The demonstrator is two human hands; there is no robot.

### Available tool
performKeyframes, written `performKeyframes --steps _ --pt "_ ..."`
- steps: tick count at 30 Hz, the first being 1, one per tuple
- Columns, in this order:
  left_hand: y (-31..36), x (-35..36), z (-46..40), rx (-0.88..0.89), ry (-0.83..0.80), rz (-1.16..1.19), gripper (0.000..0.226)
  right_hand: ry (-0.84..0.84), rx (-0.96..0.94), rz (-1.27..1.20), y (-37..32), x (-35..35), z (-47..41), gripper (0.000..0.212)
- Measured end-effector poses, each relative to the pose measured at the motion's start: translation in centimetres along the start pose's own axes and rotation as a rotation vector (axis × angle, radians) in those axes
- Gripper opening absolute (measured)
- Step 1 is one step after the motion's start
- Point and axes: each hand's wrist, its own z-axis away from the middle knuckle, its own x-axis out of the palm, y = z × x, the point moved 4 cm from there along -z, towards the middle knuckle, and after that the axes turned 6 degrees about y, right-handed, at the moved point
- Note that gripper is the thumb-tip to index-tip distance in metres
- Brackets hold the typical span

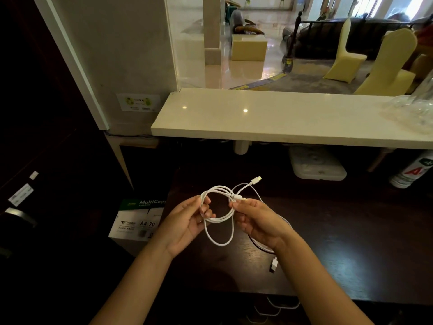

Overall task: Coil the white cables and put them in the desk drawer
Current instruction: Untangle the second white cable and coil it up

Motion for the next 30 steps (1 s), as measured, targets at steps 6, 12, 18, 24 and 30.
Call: performKeyframes --steps 6,12,18,24,30 --pt "-0.7 0.6 -0.2 0.031 0.049 0.059 0.024 0.057 -0.029 0.113 -0.5 -1.2 -0.4 0.014" --pt "-0.2 -0.1 -0.7 0.011 0.089 0.288 0.020 0.445 -0.178 0.057 -1.8 -5.7 -0.7 0.039" --pt "-1.0 1.0 -1.0 -0.003 0.063 0.360 0.024 0.672 -0.199 -0.335 -1.0 -6.8 -1.5 0.033" --pt "-1.0 1.6 -1.2 0.055 0.055 0.417 0.021 0.760 -0.095 -0.573 0.6 -7.2 -2.0 0.022" --pt "-0.1 0.1 -0.7 0.070 0.033 0.334 0.012 0.455 -0.049 0.286 -2.1 -7.3 -0.9 0.014"
